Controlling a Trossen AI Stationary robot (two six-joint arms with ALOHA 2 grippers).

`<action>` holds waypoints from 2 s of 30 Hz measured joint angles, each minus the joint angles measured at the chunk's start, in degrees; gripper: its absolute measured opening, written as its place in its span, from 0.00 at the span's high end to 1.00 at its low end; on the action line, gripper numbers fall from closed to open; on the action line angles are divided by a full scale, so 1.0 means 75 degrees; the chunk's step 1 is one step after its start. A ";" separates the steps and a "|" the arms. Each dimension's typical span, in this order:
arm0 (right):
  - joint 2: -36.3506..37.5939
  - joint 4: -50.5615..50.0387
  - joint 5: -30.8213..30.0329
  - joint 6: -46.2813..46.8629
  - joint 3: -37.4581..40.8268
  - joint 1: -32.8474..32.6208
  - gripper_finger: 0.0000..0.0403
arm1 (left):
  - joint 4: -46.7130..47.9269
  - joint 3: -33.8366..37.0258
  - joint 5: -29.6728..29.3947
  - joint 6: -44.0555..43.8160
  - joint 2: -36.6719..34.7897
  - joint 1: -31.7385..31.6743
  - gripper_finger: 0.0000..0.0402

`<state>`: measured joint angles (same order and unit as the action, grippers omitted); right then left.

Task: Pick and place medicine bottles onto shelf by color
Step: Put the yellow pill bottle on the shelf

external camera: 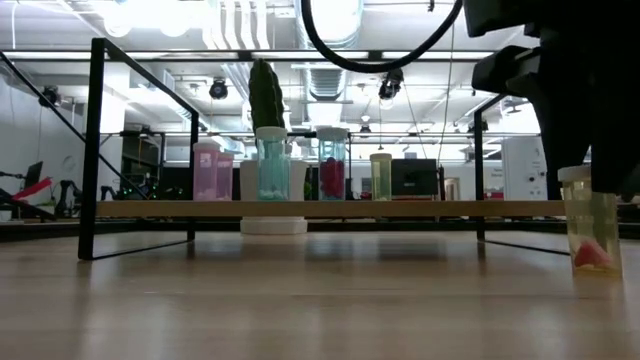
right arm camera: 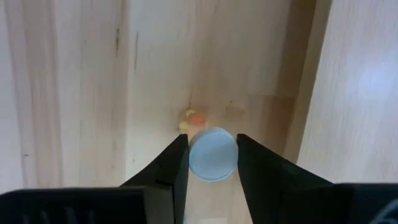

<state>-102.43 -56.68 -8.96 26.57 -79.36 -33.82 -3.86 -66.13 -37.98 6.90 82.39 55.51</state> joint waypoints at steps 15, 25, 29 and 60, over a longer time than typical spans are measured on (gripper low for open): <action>0.0021 -0.1170 -0.0007 -0.0702 -0.1690 0.0951 0.72 | -0.0009 0.0000 -0.0001 -0.0003 0.0003 -0.0003 1.00; 0.0023 -0.1452 -0.0013 -0.1227 -0.1680 0.1448 0.72 | -0.0006 0.0000 -0.0001 -0.0003 0.0003 -0.0003 1.00; 0.0020 -0.1446 -0.0149 -0.1189 -0.1663 0.1532 0.72 | -0.0003 0.0000 0.0000 -0.0003 0.0003 -0.0003 1.00; 0.0020 -0.1382 -0.0415 -0.1003 -0.1223 0.1883 0.65 | 0.0003 0.0000 0.0000 0.0000 0.0003 -0.0003 1.00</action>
<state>-102.28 -67.05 -12.08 19.05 -88.53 -19.70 -3.84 -66.13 -37.98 6.90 82.41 55.48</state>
